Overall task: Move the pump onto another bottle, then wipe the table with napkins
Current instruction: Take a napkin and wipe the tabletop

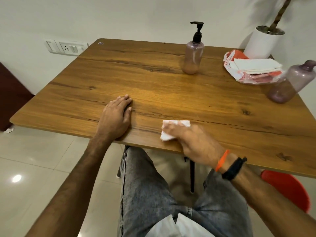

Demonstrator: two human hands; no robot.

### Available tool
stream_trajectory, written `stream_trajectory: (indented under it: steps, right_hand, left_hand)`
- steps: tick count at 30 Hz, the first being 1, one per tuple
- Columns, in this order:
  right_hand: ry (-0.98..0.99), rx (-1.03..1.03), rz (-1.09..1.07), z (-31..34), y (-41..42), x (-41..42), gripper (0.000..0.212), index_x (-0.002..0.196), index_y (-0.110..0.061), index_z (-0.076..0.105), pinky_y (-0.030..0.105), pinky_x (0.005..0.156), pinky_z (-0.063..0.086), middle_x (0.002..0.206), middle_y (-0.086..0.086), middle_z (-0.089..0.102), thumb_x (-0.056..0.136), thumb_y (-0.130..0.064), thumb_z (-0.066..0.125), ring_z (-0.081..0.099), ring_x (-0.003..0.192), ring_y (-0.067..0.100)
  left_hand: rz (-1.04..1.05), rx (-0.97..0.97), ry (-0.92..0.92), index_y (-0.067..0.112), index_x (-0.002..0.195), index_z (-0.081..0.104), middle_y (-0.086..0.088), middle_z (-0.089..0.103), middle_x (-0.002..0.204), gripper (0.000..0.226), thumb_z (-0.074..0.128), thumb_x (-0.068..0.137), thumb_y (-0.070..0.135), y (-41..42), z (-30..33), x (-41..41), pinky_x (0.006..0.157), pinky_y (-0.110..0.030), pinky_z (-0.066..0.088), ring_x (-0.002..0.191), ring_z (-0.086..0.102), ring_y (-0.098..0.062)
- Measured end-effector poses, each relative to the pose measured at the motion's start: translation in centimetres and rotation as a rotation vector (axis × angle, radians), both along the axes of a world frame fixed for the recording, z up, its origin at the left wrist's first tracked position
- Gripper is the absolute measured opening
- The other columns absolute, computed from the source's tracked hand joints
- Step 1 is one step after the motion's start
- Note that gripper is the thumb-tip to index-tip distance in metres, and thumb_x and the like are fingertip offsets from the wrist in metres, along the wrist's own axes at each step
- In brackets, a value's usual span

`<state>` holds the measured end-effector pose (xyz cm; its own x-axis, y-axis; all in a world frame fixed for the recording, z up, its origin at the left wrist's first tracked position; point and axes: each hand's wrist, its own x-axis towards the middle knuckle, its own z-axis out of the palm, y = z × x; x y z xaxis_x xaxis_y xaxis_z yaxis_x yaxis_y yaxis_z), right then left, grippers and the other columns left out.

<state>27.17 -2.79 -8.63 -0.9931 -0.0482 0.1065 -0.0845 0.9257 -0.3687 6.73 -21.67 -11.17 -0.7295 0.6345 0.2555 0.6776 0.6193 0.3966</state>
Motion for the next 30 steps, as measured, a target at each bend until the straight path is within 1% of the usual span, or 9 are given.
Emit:
stream_trajectory:
  steps: [3, 5, 7, 9, 14, 17, 22, 25, 30]
  right_hand:
    - [-0.01, -0.038, 0.143, -0.2, -2.5, 2.9, 0.07, 0.145, -0.02, 0.041, 0.028, 0.118, 0.026, 0.152, -0.005, 0.036, 0.084, 0.013, 0.047, 0.031, 0.141, 0.005]
    - [-0.026, -0.177, 0.185, 0.6, -2.8, 3.7, 0.062, 0.139, -0.019, 0.051, 0.031, 0.11, 0.04, 0.143, -0.003, 0.051, 0.085, 0.012, 0.047, 0.047, 0.133, 0.008]
    - [-0.045, -0.354, 0.126, 1.7, -2.2, 3.5, 0.049, 0.129, -0.019, 0.061, 0.047, 0.082, 0.055, 0.117, 0.007, 0.07, 0.091, 0.008, 0.047, 0.068, 0.098, 0.026]
    - [-0.022, -0.618, 0.005, 2.9, -0.9, 2.5, 0.028, 0.119, -0.01, 0.066, 0.052, 0.068, 0.055, 0.096, 0.018, 0.071, 0.097, -0.004, 0.048, 0.065, 0.077, 0.037]
    - [0.004, -1.25, -0.316, 4.2, 1.7, -0.3, 0.032, 0.122, -0.009, 0.053, 0.022, 0.065, 0.056, 0.097, 0.003, 0.069, 0.091, -0.006, 0.058, 0.066, 0.082, 0.011]
    - [0.027, -1.264, -0.46, 3.7, 2.1, -1.2, 0.048, 0.124, -0.01, 0.04, 0.025, 0.064, 0.056, 0.097, 0.005, 0.064, 0.084, -0.001, 0.066, 0.066, 0.082, 0.013]
    - [0.103, -1.11, -0.377, 2.8, 2.4, -1.0, 0.02, 0.094, -0.011, 0.068, 0.027, 0.078, 0.051, 0.1, 0.002, 0.068, 0.077, -0.018, 0.074, 0.061, 0.094, 0.012]
    - [0.012, -1.028, -0.268, 3.1, 3.3, -0.2, 0.05, 0.108, -0.013, 0.072, 0.03, 0.103, 0.042, 0.131, 0.002, 0.06, 0.061, -0.03, 0.081, 0.055, 0.122, 0.006]
    - [-0.04, -0.891, -0.17, 3.3, 4.0, 0.0, 0.067, 0.12, -0.015, 0.065, 0.02, 0.102, 0.044, 0.148, -0.003, 0.041, 0.062, 0.014, 0.08, 0.043, 0.133, 0.003]
  left_hand:
    - [0.003, 0.004, -0.008, 0.013, 0.14, 0.047, -0.005, 0.042, 0.151, 0.042, 0.044, 0.1, 0.024, 0.0, 0.0, 0.1, 0.117, -0.047, 0.025, 0.142, 0.033, -0.022]
    - [0.005, 0.001, -0.006, 0.013, 0.14, 0.047, -0.005, 0.042, 0.151, 0.042, 0.044, 0.099, 0.024, 0.0, 0.1, 0.0, 0.117, -0.047, 0.025, 0.142, 0.033, -0.022]
    - [0.005, -0.003, -0.004, 0.013, 0.14, 0.047, -0.005, 0.042, 0.151, 0.042, 0.043, 0.1, 0.024, 0.0, 0.1, 0.0, 0.117, -0.046, 0.025, 0.142, 0.033, -0.022]
    - [0.003, -0.001, -0.009, 0.014, 0.14, 0.047, -0.005, 0.042, 0.151, 0.042, 0.044, 0.1, 0.024, 0.0, 0.2, 0.1, 0.117, -0.046, 0.025, 0.142, 0.033, -0.022]
    - [0.004, 0.004, -0.02, 0.014, 0.14, 0.047, -0.004, 0.041, 0.151, 0.042, 0.043, 0.1, 0.025, 0.0, 0.3, 0.3, 0.117, -0.045, 0.024, 0.142, 0.032, -0.021]
    - [0.005, 0.007, -0.015, 0.013, 0.14, 0.048, -0.004, 0.042, 0.151, 0.042, 0.044, 0.099, 0.024, 0.0, 0.4, 0.2, 0.117, -0.045, 0.025, 0.142, 0.033, -0.021]
    - [0.007, 0.005, -0.011, 0.013, 0.139, 0.049, -0.005, 0.043, 0.15, 0.042, 0.044, 0.099, 0.024, 0.0, 0.3, 0.2, 0.116, -0.046, 0.026, 0.141, 0.034, -0.022]
    - [0.008, 0.007, -0.012, 0.014, 0.139, 0.049, -0.005, 0.043, 0.15, 0.042, 0.044, 0.099, 0.024, 0.0, 0.3, 0.1, 0.116, -0.046, 0.026, 0.141, 0.034, -0.021]
    - [0.003, 0.005, -0.015, 0.013, 0.139, 0.048, -0.005, 0.043, 0.15, 0.044, 0.041, 0.098, 0.029, -0.1, 0.3, 0.1, 0.116, -0.046, 0.026, 0.141, 0.034, -0.022]
